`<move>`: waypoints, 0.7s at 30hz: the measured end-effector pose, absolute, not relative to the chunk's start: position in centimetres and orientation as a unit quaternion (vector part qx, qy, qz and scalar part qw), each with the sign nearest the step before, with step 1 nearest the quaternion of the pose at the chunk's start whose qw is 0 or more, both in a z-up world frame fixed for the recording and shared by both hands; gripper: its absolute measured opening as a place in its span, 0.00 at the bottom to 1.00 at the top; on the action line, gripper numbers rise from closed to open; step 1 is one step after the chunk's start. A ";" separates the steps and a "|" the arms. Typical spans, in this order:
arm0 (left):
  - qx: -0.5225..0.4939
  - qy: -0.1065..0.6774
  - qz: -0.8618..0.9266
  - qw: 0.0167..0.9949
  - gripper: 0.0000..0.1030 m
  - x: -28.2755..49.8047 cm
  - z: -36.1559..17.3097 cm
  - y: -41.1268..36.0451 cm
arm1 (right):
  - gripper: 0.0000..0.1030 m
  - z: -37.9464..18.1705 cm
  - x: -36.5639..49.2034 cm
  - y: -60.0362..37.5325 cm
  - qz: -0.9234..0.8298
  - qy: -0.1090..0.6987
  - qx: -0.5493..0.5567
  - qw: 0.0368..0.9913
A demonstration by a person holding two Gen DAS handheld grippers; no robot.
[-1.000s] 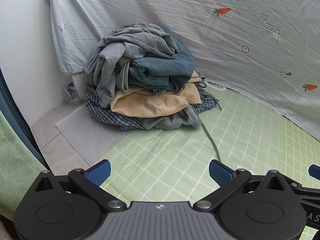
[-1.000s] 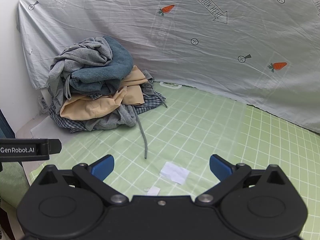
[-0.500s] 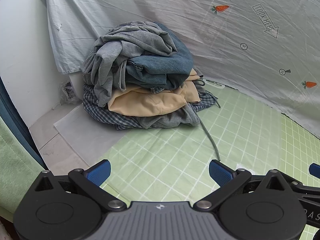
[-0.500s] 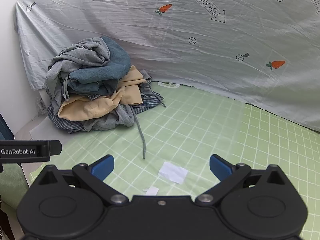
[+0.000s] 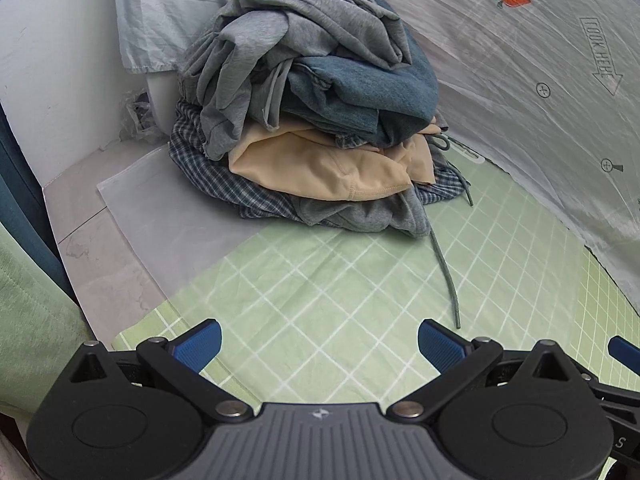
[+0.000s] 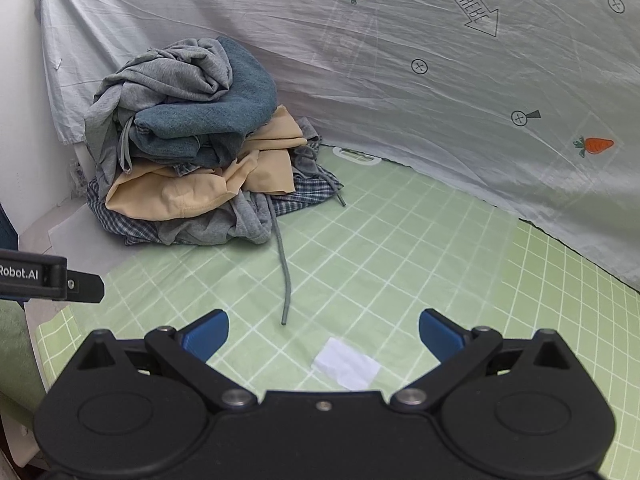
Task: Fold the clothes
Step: 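Grasp the grey sweatpants with the left gripper while the right gripper grasps the grey sweatshirt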
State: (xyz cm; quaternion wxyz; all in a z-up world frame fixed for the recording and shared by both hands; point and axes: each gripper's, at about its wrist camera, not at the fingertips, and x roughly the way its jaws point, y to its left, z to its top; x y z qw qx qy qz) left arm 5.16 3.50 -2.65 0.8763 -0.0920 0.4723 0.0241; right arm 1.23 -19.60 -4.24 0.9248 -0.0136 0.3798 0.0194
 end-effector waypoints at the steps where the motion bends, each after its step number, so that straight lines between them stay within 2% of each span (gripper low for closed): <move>1: -0.101 0.473 0.031 0.875 1.00 5.9 -2.7 4.0 | 0.99 -4.3 2.2 -19.5 0.025 0.381 -0.018 0.924; 6: -0.157 0.470 0.056 0.867 1.00 10.4 -2.9 7.0 | 0.97 -4.0 8.0 -18.4 0.061 0.375 -0.029 0.925; 11: -0.239 0.456 0.058 0.855 0.97 15.8 -2.8 9.8 | 0.85 -3.9 15.4 -15.8 0.108 0.371 -0.060 0.920; 19: -0.351 0.404 0.077 0.841 0.73 21.2 -1.9 14.3 | 0.81 -2.0 25.7 -9.5 0.199 0.320 -0.129 0.917; 21: -0.360 0.392 0.074 0.843 0.72 22.3 -1.8 14.9 | 0.81 -1.6 26.9 -8.0 0.216 0.301 -0.148 0.917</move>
